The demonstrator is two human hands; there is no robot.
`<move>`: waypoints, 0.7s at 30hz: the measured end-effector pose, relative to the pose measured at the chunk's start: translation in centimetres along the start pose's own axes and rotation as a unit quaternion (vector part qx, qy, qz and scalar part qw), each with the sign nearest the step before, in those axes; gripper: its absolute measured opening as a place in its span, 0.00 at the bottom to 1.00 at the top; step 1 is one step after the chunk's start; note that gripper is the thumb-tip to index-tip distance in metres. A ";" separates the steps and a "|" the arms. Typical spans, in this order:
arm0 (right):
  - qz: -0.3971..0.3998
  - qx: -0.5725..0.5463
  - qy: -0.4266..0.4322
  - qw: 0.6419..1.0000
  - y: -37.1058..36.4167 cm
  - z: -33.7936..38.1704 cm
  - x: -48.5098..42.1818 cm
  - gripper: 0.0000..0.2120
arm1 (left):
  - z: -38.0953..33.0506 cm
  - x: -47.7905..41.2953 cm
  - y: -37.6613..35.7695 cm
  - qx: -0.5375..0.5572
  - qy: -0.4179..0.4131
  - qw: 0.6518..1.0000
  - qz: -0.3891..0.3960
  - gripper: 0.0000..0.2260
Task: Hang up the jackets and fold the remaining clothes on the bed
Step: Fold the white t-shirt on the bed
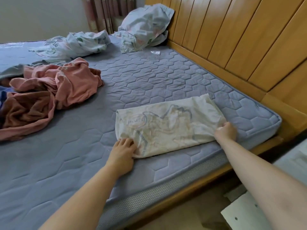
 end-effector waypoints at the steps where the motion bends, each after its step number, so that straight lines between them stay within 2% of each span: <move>1: -0.034 0.052 0.045 0.997 0.5 0.5 0.8 0.19 | 0.4 0.4 0.3 0.050 0.055 0.997 0.006 0.11; 2: -0.062 0.086 0.104 0.989 0.8 1.4 1.7 0.21 | 1.1 0.6 0.5 0.106 0.133 0.985 0.000 0.13; 3: -0.074 0.093 0.174 0.977 0.7 2.7 3.2 0.24 | 2.1 0.7 1.1 0.164 0.233 0.959 -0.017 0.14; 4: -0.065 0.082 0.242 0.965 0.3 4.2 5.0 0.26 | 3.0 0.7 1.6 0.218 0.345 0.912 -0.047 0.15; 5: -0.035 0.071 0.304 0.950 -0.4 5.7 7.4 0.27 | 4.0 1.0 1.7 0.273 0.454 0.845 -0.070 0.17; 7: 0.064 0.057 0.395 0.915 -2.8 8.0 12.9 0.26 | 4.9 1.5 0.4 0.379 0.617 0.688 -0.050 0.24; 8: 0.129 0.065 0.408 0.902 -4.2 8.3 15.4 0.25 | 4.9 1.5 -0.5 0.425 0.652 0.627 -0.029 0.25; 9: 0.190 0.082 0.401 0.892 -5.5 8.0 17.5 0.26 | 5.0 1.5 -1.5 0.451 0.665 0.595 -0.007 0.25; 11: 0.237 0.105 0.376 0.889 -6.9 7.1 19.3 0.26 | 5.2 1.9 -2.3 0.454 0.671 0.585 0.034 0.20; 15: 0.193 0.099 0.357 0.909 -5.9 7.0 18.4 0.25 | 4.8 1.8 -0.5 0.410 0.639 0.646 0.078 0.02; 16: 0.181 0.094 0.358 0.911 -5.7 7.1 18.2 0.25 | 4.3 1.6 -0.1 0.437 0.620 0.644 0.094 0.02; 17: 0.168 0.090 0.363 0.912 -5.5 7.2 18.2 0.25 | 3.6 1.6 0.3 0.490 0.595 0.626 0.119 0.04; 19: 0.142 0.078 0.372 0.914 -5.0 7.3 18.5 0.25 | 2.6 2.3 0.7 0.590 0.555 0.563 0.162 0.07; 20: 0.133 0.073 0.370 0.916 -4.8 7.3 18.8 0.25 | 2.8 3.0 0.9 0.583 0.562 0.561 0.173 0.08; 21: 0.127 0.072 0.365 0.920 -4.8 7.4 19.0 0.25 | 3.6 3.7 1.0 0.535 0.579 0.593 0.164 0.07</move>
Point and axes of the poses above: each hand's wrist, its own x-axis away from the middle knuckle, its own y-axis out of the back of the hand, z = x × y, the point moved 7 cm from there along -x, towards the middle knuckle, and after that the axes turned 15 degrees about -z, right-handed, at the moved point
